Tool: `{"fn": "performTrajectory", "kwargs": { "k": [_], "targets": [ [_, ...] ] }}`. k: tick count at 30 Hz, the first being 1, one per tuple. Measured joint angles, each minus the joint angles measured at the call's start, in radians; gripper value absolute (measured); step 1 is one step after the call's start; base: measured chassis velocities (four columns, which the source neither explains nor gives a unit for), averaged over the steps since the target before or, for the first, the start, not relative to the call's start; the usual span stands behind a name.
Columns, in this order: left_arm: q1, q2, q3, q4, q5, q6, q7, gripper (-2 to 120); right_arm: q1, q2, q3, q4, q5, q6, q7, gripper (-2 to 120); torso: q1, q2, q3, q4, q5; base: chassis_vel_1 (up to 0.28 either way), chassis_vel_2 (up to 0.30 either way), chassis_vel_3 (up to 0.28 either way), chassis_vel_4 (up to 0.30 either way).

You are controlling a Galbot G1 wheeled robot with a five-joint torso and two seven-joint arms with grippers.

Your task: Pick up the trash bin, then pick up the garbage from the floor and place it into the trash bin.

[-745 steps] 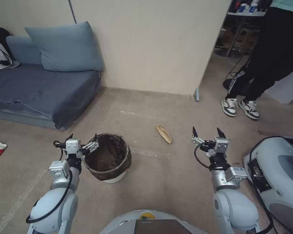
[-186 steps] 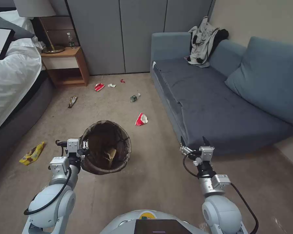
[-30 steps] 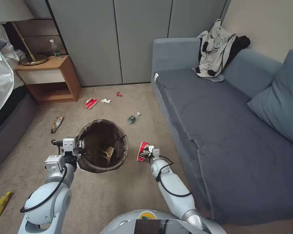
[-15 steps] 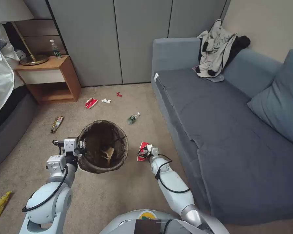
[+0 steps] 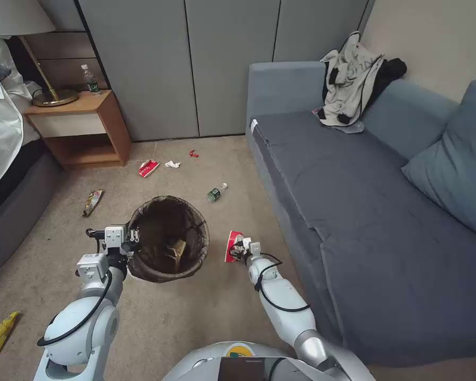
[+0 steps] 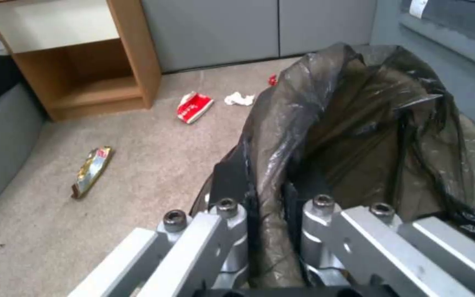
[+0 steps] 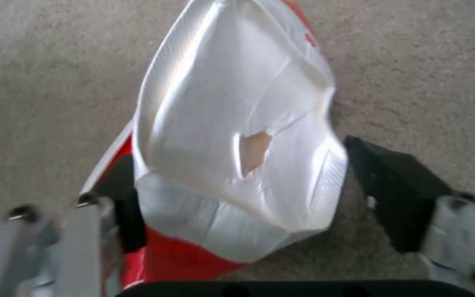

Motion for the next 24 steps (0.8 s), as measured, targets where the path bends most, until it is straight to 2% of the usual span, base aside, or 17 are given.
{"fn": "performTrajectory", "kwargs": {
  "k": [1, 4, 5, 14, 15, 19, 24],
  "targets": [
    [0.000, 0.000, 0.000, 0.000, 0.000, 0.000, 0.000, 7, 0.000, 0.000, 0.000, 0.000, 0.000, 0.000, 0.000, 71, 0.000, 0.000, 0.000, 0.0000, 0.0000, 0.000, 0.000, 0.000, 0.000],
    [-0.001, 0.000, 0.001, 0.000, 0.000, 0.000, 0.000, 7, -0.007, 0.000, 0.000, 0.008, -0.002, 0.001, -0.004, 55, 0.000, 0.000, 0.000, -0.0003, -0.0002, 0.000, 0.000, 0.000, 0.000],
    [-0.001, 0.000, 0.001, 0.000, 0.000, 0.000, 0.000, 7, -0.007, 0.000, 0.000, 0.008, -0.002, 0.001, -0.004, 55, 0.000, 0.000, 0.000, -0.0003, -0.0002, 0.000, 0.000, 0.000, 0.000],
    [-0.004, 0.004, 0.002, 0.006, 0.000, -0.001, 0.001, 7, -0.015, 0.000, -0.002, 0.015, -0.032, 0.017, -0.007, 19, 0.000, 0.000, 0.000, 0.0002, 0.0002, 0.000, 0.000, 0.000, 0.000],
    [-0.004, 0.004, 0.002, 0.006, 0.000, -0.001, 0.001, 7, -0.015, 0.000, -0.002, 0.015, -0.032, 0.017, -0.007, 19, 0.000, 0.000, 0.000, 0.0002, 0.0002, 0.000, 0.000, 0.000, 0.000],
    [-0.004, 0.004, 0.002, 0.008, 0.000, -0.003, 0.004, 7, -0.024, 0.001, -0.004, 0.023, -0.038, 0.021, -0.006, 0, 0.000, 0.000, 0.000, 0.0004, 0.0005, 0.000, 0.000, 0.000, 0.000],
    [-0.003, 0.003, 0.002, 0.010, 0.001, -0.006, 0.005, 7, -0.031, 0.000, -0.004, 0.028, -0.048, 0.028, -0.006, 0, 0.000, 0.000, 0.000, 0.0003, 0.0003, 0.000, 0.000, 0.000, 0.000]
  ]
}}
